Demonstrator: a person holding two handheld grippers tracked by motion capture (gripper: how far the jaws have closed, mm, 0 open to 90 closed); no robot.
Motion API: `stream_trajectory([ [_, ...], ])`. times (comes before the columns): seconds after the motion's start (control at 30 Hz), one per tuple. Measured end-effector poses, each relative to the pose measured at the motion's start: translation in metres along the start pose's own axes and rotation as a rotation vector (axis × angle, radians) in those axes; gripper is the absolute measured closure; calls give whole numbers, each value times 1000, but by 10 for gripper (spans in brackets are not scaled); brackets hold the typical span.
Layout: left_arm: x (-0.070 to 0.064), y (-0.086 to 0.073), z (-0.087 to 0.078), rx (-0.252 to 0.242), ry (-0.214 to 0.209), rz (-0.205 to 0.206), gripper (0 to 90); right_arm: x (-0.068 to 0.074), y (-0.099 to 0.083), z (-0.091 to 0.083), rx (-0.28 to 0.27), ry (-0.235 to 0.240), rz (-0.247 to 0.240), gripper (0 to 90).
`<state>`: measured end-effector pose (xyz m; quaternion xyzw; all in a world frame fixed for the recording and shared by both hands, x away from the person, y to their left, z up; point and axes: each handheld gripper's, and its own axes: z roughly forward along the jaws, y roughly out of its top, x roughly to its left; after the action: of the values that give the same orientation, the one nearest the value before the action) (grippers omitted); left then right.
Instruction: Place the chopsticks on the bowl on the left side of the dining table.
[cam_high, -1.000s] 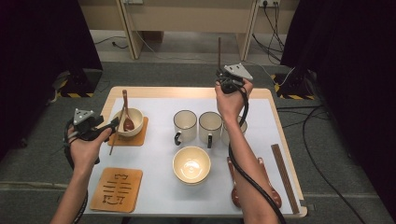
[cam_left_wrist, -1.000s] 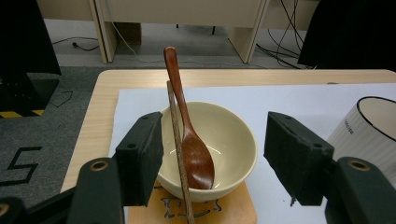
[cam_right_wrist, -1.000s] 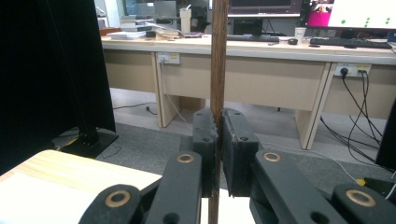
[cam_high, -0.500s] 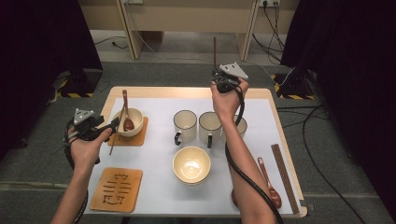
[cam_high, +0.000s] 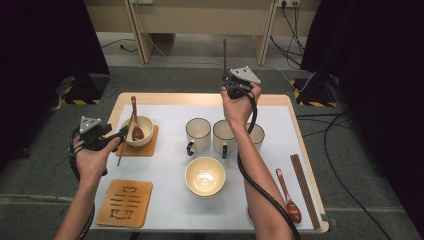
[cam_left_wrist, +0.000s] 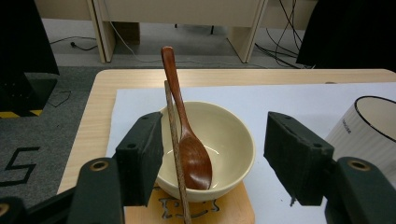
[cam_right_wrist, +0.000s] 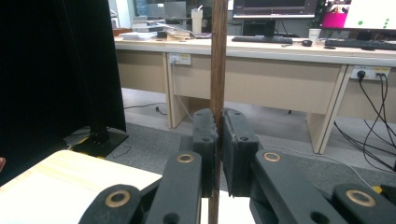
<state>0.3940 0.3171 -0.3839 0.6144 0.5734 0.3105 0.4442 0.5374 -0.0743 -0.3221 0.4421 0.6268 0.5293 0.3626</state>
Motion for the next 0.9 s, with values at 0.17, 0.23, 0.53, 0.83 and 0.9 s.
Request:
stream_trajectory([
  [0.17,0,0,0,-1,0,2,365,3,0,2,0,6,1,848],
  [0.23,-1,1,-1,-3,1,4,365,4,0,2,1,7,-5,848],
  [0.53,-5,6,3,-12,-13,16,364,10,-1,7,1,23,-3,848],
  [0.83,-21,22,13,-46,-62,40,367,18,0,10,0,38,5,848],
  [0.9,-25,27,15,-53,-76,45,370,19,0,10,-1,41,-3,847],
])
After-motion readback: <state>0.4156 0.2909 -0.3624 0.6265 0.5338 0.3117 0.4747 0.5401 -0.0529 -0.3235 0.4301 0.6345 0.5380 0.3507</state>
